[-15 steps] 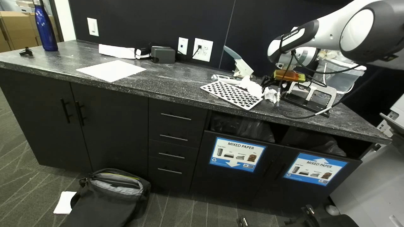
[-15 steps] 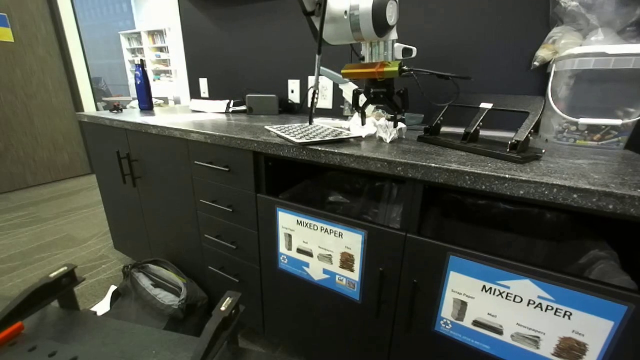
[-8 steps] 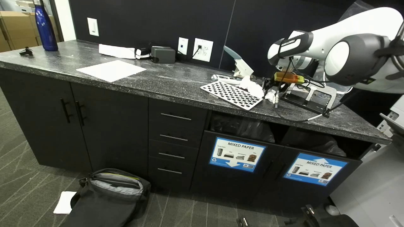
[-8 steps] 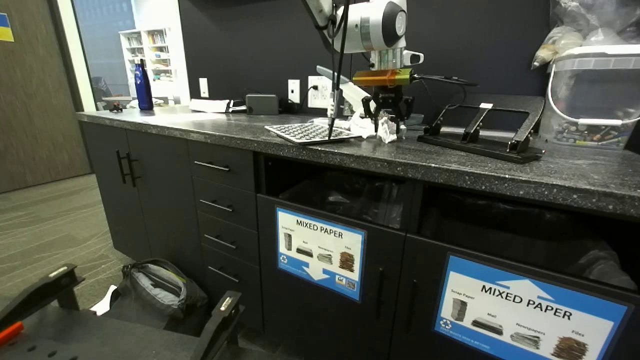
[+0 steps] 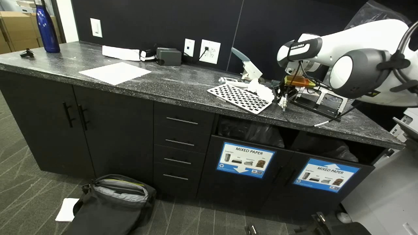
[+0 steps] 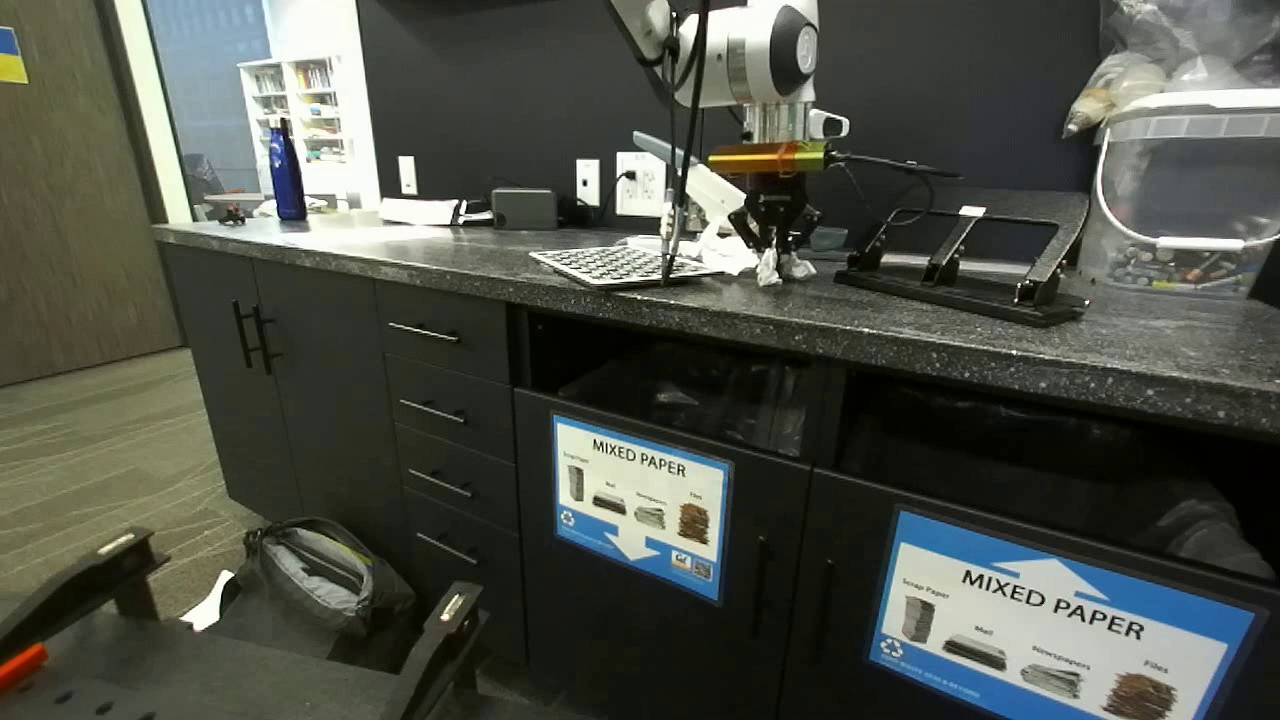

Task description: Pick up all the papers from the counter and throw them in the bin

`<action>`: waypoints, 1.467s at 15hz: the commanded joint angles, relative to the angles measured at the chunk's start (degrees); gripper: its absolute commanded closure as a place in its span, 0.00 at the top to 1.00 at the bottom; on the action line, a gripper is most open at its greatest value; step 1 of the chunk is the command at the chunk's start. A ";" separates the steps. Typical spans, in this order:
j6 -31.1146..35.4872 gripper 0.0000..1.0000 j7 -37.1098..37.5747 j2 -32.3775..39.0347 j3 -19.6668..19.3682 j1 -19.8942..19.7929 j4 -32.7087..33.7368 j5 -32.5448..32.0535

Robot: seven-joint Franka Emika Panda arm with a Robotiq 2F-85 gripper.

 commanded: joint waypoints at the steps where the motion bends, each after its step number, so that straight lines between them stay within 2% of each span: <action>1: -7.06 0.08 0.42 -1.63 -0.58 0.74 -0.87 -0.79; 5: -10.98 0.09 -0.42 -6.82 -0.20 1.12 -7.75 -0.72; 15: -23.68 0.08 -3.56 -24.71 0.16 3.26 -34.62 -0.83; 18: -23.51 0.08 -4.78 -29.90 0.44 3.88 -43.02 -0.55; 22: -20.03 0.08 -6.93 -35.41 1.28 4.39 -54.37 0.45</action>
